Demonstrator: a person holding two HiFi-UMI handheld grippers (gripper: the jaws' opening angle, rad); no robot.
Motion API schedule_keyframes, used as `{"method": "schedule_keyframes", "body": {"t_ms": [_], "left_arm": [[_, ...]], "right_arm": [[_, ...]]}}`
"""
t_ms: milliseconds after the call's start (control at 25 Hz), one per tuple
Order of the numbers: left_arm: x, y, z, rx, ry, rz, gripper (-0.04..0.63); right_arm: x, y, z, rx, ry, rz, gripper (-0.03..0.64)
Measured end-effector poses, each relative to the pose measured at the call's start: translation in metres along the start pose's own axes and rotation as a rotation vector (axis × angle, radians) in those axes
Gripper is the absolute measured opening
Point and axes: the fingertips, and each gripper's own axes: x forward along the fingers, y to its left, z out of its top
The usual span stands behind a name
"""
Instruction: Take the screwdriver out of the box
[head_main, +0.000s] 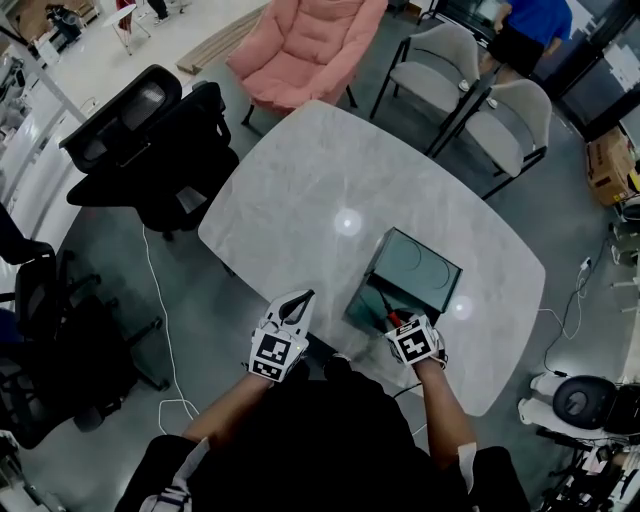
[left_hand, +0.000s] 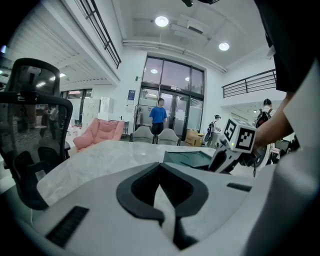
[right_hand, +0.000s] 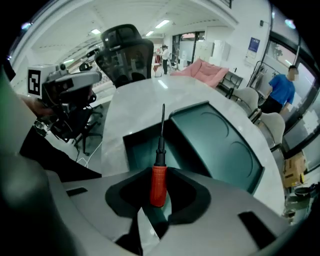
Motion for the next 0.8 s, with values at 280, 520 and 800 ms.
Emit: {"method": "schedule_keyframes", "body": {"t_ms": [280,520,800], "left_arm": [[0.008,-0.005,0.015,0.009,-0.005,-0.006,0.006],[0.013,-0.014,0.030,-0.029,-0.022,-0.022,0.006],[0.018,-0.017,0.055,-0.107,-0.066,-0.046,0.006]], "right_arm": [[-0.053,-0.005,0.054,0.010,-0.330,-0.088,0.111],[-0.092,-0.019,0.080,0.034,-0.563,-0.180,0.112],[-0.151,-0.024,0.114,0.071,-0.819,-0.221,0.112]]}}
